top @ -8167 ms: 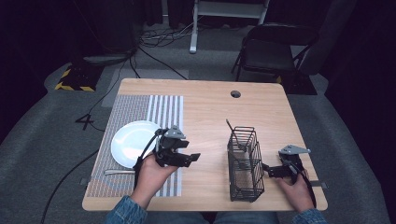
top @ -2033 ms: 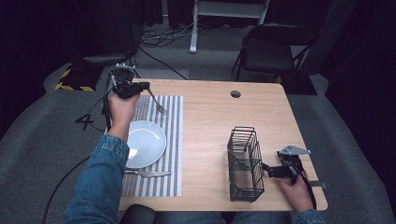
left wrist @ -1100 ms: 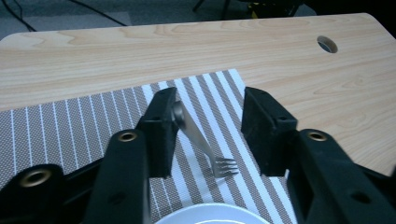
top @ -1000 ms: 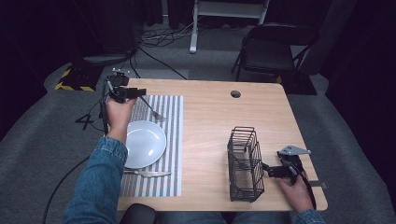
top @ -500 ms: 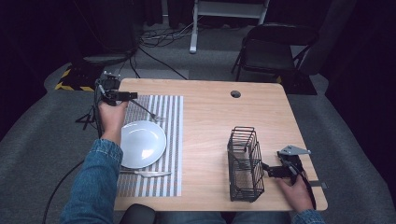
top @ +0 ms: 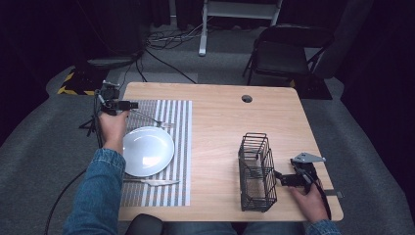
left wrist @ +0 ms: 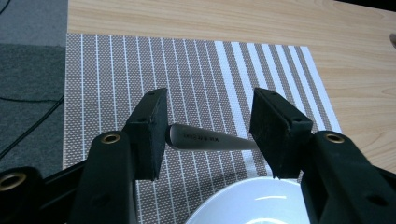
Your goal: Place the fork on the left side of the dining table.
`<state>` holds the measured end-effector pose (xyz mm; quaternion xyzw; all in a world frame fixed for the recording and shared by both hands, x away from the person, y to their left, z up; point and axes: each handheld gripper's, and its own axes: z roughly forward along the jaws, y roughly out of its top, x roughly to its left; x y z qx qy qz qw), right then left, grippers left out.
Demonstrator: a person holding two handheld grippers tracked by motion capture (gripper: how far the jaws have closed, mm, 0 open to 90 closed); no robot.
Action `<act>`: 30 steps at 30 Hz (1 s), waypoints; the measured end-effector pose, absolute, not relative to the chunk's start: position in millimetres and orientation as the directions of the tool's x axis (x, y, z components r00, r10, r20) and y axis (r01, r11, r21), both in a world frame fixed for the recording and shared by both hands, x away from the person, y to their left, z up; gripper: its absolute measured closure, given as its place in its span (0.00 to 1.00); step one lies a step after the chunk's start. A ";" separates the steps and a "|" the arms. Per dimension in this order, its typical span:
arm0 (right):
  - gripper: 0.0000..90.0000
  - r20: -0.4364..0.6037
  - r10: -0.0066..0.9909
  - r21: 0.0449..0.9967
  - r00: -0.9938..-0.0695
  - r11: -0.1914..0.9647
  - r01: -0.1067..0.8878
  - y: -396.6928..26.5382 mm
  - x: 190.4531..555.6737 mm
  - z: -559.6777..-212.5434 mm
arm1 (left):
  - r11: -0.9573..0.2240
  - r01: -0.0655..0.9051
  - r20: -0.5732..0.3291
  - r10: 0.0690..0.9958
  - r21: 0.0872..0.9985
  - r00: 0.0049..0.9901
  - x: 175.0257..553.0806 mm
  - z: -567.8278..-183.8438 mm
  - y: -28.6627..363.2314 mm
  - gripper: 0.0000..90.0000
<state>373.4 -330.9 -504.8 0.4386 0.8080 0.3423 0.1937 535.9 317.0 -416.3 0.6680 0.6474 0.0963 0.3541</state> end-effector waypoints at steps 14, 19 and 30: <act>0.08 -0.012 0.842 0.723 -0.539 0.379 0.577 -330.7 373.4 -504.8 | 0.107 0.802 -0.333 0.935 0.588 0.120 538.6 -428.8 323.9 0.53; 0.08 -0.012 0.843 0.723 -0.538 0.379 0.578 -330.7 373.4 -504.8 | 0.118 0.797 -0.337 0.935 0.592 0.112 539.3 -428.5 324.8 0.53; 0.08 -0.012 0.843 0.723 -0.538 0.379 0.578 -330.7 373.4 -504.8 | 0.082 0.770 -0.319 0.934 0.632 0.163 528.4 -414.5 315.5 0.52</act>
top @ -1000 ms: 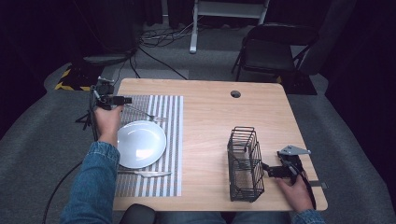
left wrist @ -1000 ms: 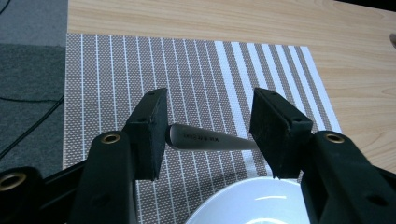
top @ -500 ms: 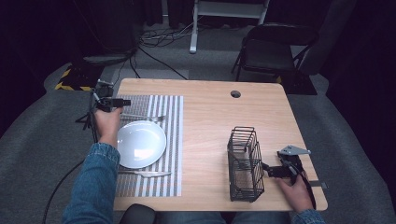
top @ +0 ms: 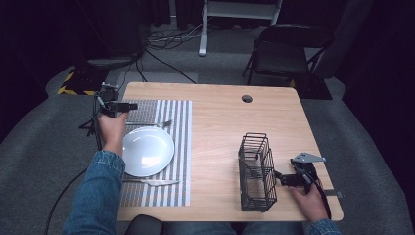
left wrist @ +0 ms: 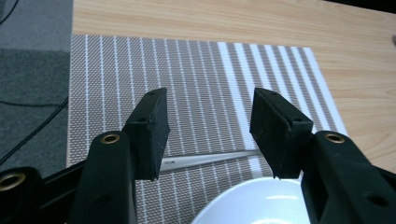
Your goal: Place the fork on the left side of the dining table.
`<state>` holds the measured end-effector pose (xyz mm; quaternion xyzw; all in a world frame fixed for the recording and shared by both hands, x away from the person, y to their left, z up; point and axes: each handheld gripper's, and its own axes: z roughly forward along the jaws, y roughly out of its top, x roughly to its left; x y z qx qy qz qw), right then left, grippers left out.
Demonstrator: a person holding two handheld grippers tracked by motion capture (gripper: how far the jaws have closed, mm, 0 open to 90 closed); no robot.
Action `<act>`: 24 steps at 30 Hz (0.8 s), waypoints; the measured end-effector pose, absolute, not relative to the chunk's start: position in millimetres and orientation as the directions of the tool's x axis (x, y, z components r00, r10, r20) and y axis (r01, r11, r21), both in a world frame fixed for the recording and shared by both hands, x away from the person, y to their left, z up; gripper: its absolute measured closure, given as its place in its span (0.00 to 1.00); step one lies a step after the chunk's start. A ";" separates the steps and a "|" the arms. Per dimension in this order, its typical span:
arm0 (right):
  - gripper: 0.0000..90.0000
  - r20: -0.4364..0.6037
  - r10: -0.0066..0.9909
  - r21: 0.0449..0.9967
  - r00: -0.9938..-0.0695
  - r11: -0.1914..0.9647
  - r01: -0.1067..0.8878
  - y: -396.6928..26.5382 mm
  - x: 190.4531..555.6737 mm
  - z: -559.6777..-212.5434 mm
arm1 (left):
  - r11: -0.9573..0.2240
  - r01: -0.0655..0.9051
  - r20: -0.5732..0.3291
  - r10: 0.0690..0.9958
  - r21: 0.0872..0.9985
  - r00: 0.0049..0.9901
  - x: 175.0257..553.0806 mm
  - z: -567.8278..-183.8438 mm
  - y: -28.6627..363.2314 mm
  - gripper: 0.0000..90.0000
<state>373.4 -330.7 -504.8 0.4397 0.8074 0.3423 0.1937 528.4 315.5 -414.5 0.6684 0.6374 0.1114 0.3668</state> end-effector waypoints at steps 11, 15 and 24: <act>0.08 -0.011 0.843 0.723 -0.538 0.379 0.578 -330.7 373.4 -504.8 | 0.016 0.715 -0.315 0.905 0.699 0.288 499.4 -377.8 291.6 0.52; 0.08 -0.011 0.843 0.723 -0.538 0.379 0.578 -330.7 373.4 -504.7 | -0.003 0.689 -0.304 0.896 0.725 0.325 486.4 -364.3 283.9 0.51; 0.08 -0.010 0.846 0.724 -0.533 0.374 0.580 -330.2 374.2 -504.8 | -0.076 0.639 -0.259 0.873 0.766 0.414 456.7 -343.8 258.9 0.51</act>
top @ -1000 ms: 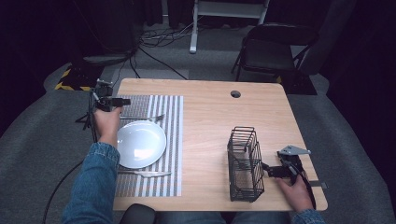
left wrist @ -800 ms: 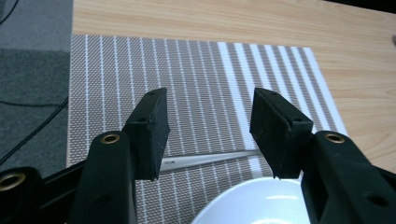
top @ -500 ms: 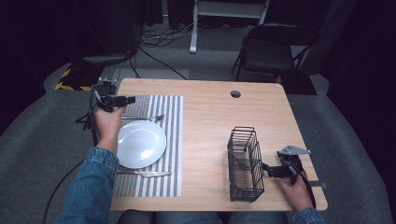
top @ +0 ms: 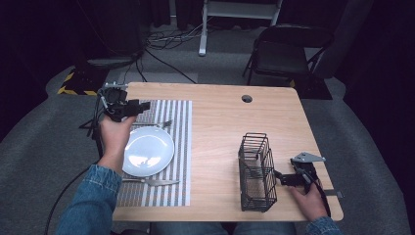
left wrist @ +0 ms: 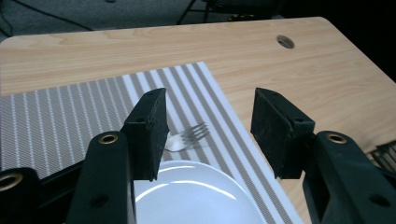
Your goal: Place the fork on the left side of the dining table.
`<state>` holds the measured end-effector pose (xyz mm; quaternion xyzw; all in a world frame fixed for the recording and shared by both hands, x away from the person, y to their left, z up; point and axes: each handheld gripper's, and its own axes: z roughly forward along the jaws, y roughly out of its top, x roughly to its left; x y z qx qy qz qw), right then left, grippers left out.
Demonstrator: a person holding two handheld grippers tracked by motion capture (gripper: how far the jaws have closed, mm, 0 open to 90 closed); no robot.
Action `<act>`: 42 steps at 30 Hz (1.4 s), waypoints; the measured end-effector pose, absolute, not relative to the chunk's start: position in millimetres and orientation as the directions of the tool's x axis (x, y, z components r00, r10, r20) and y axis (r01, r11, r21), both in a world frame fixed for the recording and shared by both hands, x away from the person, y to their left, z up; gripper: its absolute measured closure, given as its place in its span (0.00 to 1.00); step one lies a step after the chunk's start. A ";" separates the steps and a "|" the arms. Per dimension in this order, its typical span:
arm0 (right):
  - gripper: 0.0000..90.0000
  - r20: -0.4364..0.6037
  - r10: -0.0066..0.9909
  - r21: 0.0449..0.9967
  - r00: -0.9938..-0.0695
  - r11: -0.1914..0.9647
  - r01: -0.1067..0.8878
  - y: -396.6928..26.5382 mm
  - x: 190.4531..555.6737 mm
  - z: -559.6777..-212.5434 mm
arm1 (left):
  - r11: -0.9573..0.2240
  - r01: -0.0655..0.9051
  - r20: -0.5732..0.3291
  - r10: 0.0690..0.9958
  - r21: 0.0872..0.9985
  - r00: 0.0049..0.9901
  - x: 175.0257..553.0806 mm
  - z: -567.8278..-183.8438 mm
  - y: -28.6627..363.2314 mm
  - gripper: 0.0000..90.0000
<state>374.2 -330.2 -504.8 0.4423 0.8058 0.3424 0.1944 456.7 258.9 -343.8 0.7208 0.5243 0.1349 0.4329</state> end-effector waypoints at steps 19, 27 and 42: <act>0.08 -0.012 0.854 0.723 -0.521 0.367 0.586 -328.7 374.7 -504.8 | -0.179 0.571 -0.224 0.795 0.801 0.564 386.5 -337.4 209.8 0.50; 0.08 -0.012 0.852 0.723 -0.523 0.368 0.584 -328.3 375.2 -504.8 | -0.188 0.555 -0.243 0.754 0.810 0.610 360.3 -345.6 198.7 0.50; 0.08 -0.011 0.849 0.723 -0.528 0.371 0.582 -327.3 376.2 -504.7 | -0.243 0.528 -0.186 0.752 0.814 0.632 314.1 -360.6 193.4 0.47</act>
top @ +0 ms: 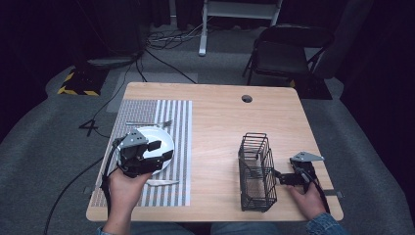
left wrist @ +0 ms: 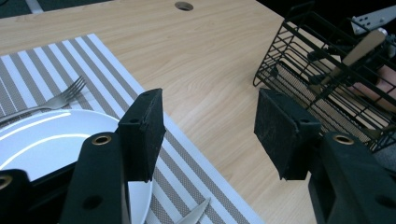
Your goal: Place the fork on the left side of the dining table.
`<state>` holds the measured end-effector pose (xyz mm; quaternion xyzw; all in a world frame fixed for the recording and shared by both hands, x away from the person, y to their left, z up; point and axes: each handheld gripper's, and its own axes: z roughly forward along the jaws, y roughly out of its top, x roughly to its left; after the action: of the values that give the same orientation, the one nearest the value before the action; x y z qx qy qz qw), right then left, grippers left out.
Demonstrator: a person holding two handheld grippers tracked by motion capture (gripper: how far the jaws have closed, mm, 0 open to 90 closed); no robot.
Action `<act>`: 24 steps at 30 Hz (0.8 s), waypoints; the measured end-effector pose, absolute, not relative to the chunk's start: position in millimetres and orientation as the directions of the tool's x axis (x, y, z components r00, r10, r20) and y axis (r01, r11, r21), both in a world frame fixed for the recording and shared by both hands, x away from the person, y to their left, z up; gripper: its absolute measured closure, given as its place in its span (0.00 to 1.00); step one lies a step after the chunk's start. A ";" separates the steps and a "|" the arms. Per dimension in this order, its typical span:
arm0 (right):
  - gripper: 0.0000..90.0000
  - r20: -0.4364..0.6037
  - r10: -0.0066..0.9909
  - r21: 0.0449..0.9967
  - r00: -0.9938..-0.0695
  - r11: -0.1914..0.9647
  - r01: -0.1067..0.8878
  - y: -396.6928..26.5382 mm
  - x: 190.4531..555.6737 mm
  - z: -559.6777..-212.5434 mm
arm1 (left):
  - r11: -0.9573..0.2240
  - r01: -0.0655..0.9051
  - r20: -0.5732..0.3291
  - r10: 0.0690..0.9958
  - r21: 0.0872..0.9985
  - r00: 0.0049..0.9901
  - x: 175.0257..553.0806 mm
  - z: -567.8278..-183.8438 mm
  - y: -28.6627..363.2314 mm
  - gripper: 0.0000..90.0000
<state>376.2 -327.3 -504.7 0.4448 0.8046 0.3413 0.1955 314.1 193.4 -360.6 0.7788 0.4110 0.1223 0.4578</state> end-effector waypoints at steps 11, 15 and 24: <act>0.08 -0.011 0.849 0.724 -0.528 0.371 0.582 -327.3 376.2 -504.8 | -0.251 0.528 -0.194 0.737 0.811 0.647 291.0 -387.6 196.8 0.46; 0.08 -0.011 0.849 0.724 -0.527 0.371 0.582 -327.2 376.2 -504.8 | -0.251 0.539 -0.201 0.739 0.804 0.643 288.7 -401.4 197.7 0.46; 0.08 -0.011 0.849 0.724 -0.528 0.371 0.582 -327.3 376.2 -504.8 | -0.319 0.569 -0.139 0.773 0.758 0.619 289.1 -438.2 189.6 0.45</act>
<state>376.2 -327.3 -504.8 0.4448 0.8045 0.3417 0.1956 289.1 189.6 -438.2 0.8024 0.4182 0.1254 0.4068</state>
